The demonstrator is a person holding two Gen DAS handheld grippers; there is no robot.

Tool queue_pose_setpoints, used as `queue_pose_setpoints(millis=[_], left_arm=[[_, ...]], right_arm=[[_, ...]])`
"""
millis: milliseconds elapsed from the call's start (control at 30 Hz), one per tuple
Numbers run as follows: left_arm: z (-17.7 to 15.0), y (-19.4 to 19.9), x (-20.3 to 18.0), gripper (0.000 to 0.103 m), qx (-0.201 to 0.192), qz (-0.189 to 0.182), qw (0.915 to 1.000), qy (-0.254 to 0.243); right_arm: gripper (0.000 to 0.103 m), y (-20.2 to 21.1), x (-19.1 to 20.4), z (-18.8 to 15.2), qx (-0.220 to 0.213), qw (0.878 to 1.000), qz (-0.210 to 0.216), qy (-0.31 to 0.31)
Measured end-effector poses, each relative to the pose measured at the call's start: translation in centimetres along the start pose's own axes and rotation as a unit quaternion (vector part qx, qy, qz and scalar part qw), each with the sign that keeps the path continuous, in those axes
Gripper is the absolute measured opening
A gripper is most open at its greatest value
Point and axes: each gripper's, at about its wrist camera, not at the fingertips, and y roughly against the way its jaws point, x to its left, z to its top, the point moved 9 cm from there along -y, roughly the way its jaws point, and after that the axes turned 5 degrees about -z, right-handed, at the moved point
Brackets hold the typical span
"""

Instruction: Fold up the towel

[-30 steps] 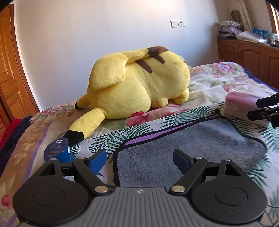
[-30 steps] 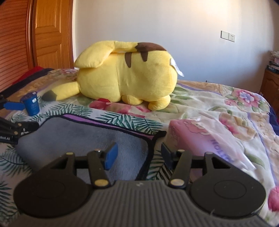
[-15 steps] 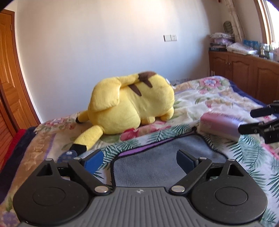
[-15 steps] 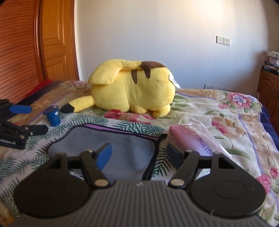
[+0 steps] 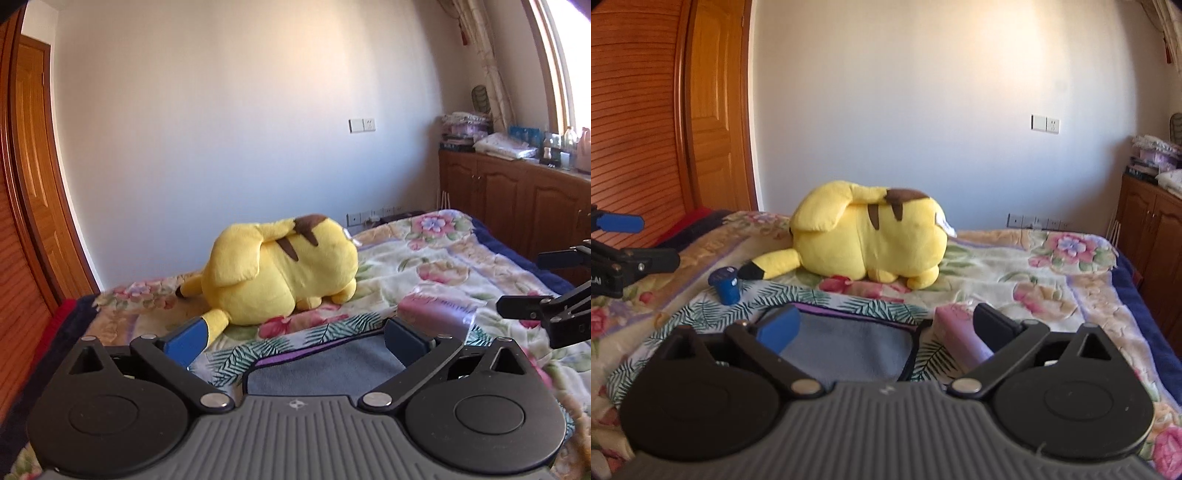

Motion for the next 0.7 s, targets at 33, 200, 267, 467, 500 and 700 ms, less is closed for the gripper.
queue_pose_setpoints(millis=[33,200,267,467,500,700], left_arm=[[0.3,0.6,-0.1,0.087,-0.003,0.001,1.0,0.0],[1.5,3.1,-0.7,0.087,-0.011,0.003,0.9999,0.007],[1.7,4.2,-0.8,0.087,-0.015,0.008,0.9998,0.009],[1.0,6.7,-2.0,0.087,-0.011,0.007,0.9999,0.007],[0.7,7.1,-2.2,0.087,-0.01,0.008,0.9999,0.009],[-1.3,9.1,-3.0,0.087,-0.001,0.011,0.9998,0.018]], right_arm=[[0.103,0.4,0.1,0.3,-0.003,1.0,0.0,0.002],[0.103,2.3,0.3,1.3,-0.01,1.0,-0.005,0.003],[0.103,3.0,0.4,1.5,-0.013,1.0,-0.007,0.002],[0.103,5.3,0.9,1.3,-0.021,1.0,-0.008,-0.009],[0.103,5.6,0.9,1.1,-0.021,1.0,-0.009,-0.009],[0.103,7.3,1.3,-0.3,-0.022,1.0,-0.015,-0.015]])
